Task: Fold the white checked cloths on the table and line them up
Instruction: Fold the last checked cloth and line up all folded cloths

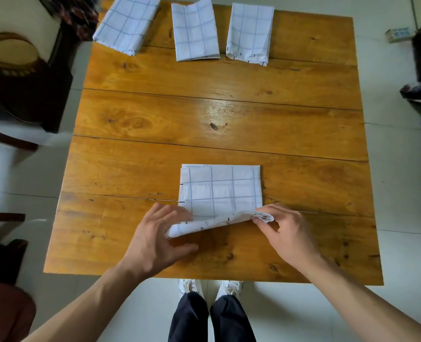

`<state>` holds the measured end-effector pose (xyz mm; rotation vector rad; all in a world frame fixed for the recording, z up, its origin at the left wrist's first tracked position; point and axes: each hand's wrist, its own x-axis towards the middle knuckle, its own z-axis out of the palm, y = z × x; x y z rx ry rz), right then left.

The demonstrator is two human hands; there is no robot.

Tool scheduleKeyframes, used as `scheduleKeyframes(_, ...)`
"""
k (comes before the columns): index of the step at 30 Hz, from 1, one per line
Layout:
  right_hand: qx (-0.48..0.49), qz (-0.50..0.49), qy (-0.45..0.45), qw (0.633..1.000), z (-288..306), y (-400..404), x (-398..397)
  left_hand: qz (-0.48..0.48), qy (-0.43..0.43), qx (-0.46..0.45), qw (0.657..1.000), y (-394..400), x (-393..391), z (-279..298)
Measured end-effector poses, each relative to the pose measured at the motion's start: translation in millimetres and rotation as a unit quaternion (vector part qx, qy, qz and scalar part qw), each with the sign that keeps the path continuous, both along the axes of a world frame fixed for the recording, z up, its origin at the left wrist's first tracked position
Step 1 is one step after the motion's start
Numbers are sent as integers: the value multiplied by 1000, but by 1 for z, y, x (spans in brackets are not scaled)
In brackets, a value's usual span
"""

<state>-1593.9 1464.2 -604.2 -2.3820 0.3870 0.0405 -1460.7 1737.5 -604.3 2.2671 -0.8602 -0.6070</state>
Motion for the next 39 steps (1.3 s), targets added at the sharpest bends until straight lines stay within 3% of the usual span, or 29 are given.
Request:
scheduleKeyframes(8, 31, -41, 33, 998, 5, 2, 8, 56, 3, -5, 998, -9, 5, -5)
scheduleKeyframes(12, 55, -78, 67, 993, 3, -1, 8, 117, 56, -14, 991, -14, 8, -5)
scheduleKeyframes(21, 27, -132, 131, 982, 3, -5, 28, 184, 61, 44, 980, -33, 13, -4)
scheduleKeyframes(33, 15, -174, 111, 978, 7, 3, 42, 229, -44, 81, 969, -47, 1, -4)
scheduleKeyframes(36, -29, -151, 82, 985, 2, 5, 38, 208, -126, 77, 967, -44, 0, -6)
scheduleKeyframes(39, -119, -73, 31, 990, -2, 5, 35, 112, -233, 91, 962, -44, 1, -8)
